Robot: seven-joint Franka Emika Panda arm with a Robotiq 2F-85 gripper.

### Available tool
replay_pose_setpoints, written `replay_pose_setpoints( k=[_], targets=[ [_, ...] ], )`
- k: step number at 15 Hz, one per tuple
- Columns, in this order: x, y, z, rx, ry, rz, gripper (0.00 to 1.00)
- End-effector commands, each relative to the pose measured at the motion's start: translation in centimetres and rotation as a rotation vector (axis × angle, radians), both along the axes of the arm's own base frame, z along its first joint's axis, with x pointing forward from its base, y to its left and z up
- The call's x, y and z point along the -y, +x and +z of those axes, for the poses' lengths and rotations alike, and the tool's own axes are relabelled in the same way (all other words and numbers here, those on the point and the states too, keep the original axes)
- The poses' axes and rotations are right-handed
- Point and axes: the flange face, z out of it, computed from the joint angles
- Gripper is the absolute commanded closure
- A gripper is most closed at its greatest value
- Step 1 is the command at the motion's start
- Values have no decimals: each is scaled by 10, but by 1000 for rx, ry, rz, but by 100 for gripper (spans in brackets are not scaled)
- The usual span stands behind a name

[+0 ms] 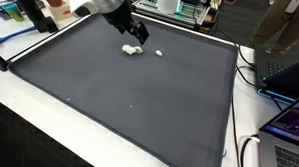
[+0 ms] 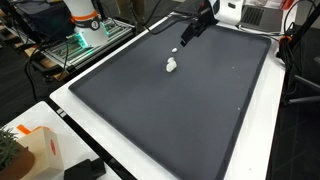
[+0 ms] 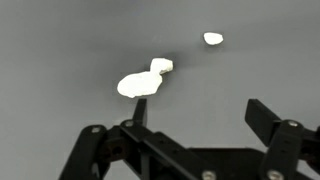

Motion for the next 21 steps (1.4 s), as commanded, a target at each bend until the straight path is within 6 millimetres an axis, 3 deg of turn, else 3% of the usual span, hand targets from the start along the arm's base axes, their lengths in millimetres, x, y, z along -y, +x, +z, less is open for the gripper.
replay_pose_setpoints(
  k=[1, 11, 21],
  targets=[
    [-4, 22, -10, -51, -1, -64, 0],
    [-10, 44, -47, -238, -57, -96, 0],
    [-18, 47, -82, -296, -39, -88, 0]
  ],
)
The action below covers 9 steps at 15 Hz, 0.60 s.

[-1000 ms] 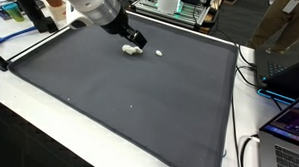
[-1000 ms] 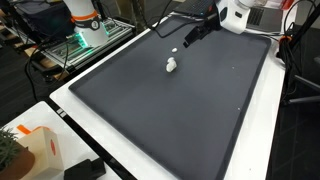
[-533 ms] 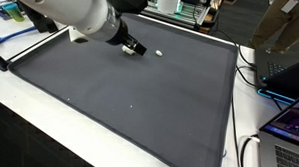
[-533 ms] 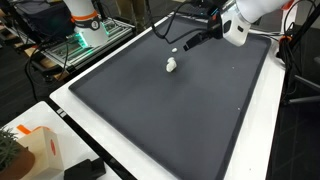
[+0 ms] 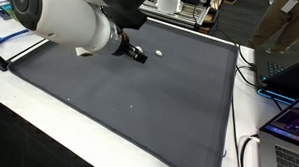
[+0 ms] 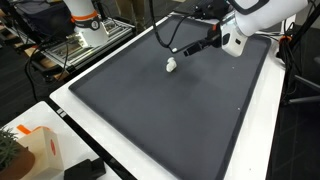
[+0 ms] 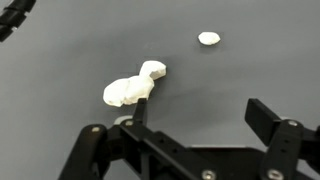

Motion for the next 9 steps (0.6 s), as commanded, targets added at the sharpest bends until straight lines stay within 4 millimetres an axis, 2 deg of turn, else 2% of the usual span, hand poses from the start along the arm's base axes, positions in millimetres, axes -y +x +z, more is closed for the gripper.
replay_pose_setpoints(
  k=[1, 3, 5, 9],
  targets=[
    [-8, 0, -2, -22, 13, -14, 0],
    [-10, -5, 14, 12, 15, 4, 0],
    [-10, -19, 38, 56, -2, 55, 0],
    [-6, -20, 81, 230, 6, 143, 0]
  ],
)
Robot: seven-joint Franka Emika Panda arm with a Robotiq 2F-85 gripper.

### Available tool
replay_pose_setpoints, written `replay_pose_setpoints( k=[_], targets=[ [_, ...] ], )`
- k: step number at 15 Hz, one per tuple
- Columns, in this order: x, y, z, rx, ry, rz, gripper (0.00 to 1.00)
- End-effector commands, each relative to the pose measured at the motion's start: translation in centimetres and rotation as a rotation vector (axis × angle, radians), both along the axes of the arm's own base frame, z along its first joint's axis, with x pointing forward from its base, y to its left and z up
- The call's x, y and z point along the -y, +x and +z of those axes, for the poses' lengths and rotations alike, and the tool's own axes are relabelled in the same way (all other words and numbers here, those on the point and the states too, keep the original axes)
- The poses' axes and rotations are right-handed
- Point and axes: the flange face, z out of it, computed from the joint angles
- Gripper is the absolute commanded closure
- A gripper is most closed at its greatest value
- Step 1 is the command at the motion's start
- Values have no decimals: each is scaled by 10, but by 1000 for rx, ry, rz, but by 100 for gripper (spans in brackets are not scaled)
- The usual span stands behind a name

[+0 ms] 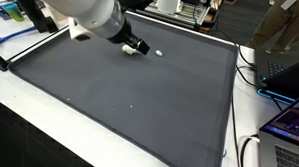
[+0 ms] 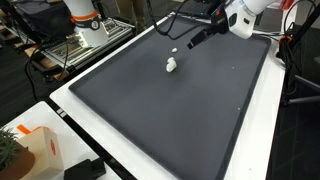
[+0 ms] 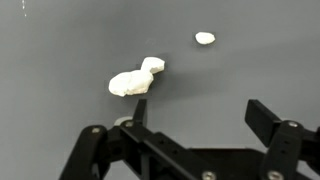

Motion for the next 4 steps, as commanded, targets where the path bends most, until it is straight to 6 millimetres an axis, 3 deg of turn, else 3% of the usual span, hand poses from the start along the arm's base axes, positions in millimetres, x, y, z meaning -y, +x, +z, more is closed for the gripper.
replay_pose_setpoints(
  k=[1, 2, 3, 4],
  targets=[
    [2, -16, 41, 162, 4, 109, 0],
    [2, -17, 51, 213, -1, 138, 0],
    [1, 1, 37, 154, 11, 77, 0],
    [0, -1, 47, 189, 9, 98, 0]
  ],
)
